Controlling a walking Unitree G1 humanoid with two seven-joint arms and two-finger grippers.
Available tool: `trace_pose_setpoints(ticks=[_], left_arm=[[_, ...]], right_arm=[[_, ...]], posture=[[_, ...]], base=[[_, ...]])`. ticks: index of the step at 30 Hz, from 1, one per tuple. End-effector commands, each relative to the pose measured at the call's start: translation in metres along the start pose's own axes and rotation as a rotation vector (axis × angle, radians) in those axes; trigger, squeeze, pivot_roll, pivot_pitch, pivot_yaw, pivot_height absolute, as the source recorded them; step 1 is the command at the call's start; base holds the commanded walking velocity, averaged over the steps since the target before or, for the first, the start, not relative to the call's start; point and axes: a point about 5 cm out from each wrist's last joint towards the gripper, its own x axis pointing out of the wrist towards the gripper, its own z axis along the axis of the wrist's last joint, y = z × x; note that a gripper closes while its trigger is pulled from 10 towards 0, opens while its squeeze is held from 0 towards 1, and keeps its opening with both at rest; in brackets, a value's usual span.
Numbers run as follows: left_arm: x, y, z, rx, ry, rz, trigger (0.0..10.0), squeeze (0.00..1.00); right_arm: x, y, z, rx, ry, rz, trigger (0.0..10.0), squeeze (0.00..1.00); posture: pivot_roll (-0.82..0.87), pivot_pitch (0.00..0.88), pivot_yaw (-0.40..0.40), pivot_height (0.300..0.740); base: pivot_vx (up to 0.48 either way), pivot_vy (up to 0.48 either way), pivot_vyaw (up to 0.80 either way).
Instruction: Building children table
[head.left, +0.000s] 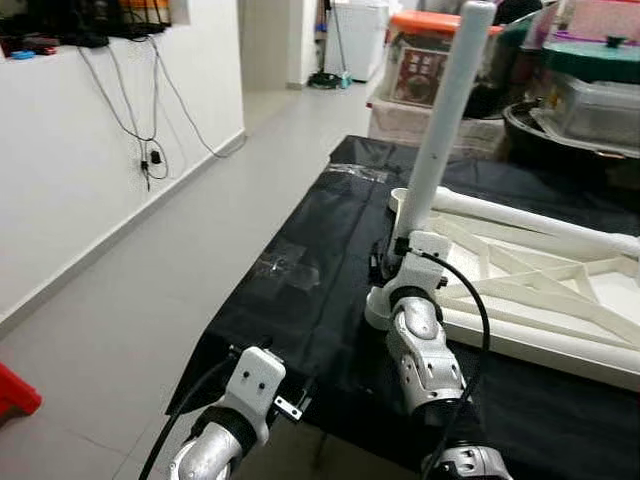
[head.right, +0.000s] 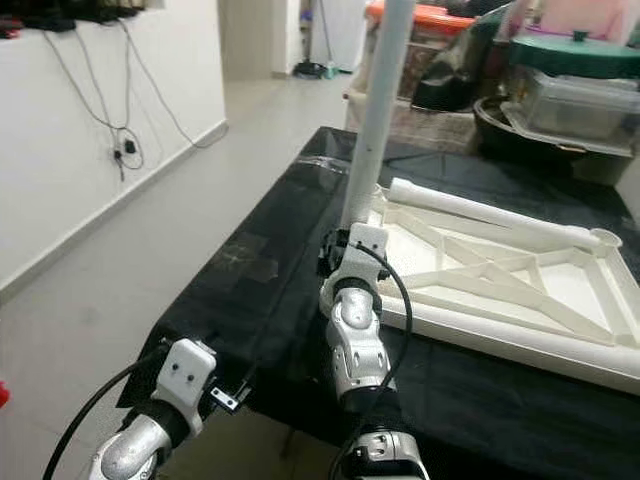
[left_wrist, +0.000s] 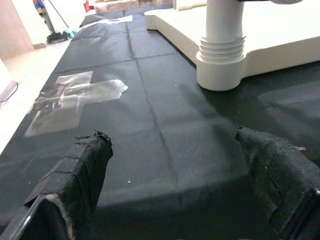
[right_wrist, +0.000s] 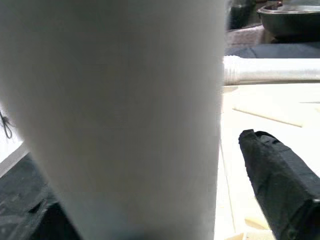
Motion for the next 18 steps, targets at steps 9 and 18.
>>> trace_pose_setpoints(ticks=[9, 18], left_arm=[[0.003, 0.001, -0.005, 0.000, 0.009, -0.006, 10.0, 0.00], [0.004, 0.001, -0.005, 0.007, 0.009, -0.008, 10.0, 0.00]], right_arm=[[0.017, -0.002, 0.018, -0.079, 0.111, 0.696, 10.0, 0.00], [0.002, 0.016, 0.024, -0.162, 0.230, 1.259, 10.0, 0.00]], posture=[[0.19, 0.000, -0.083, 0.740], [0.22, 0.000, -0.103, 0.740]], base=[[0.000, 0.000, 0.00], [0.000, 0.000, 0.00]])
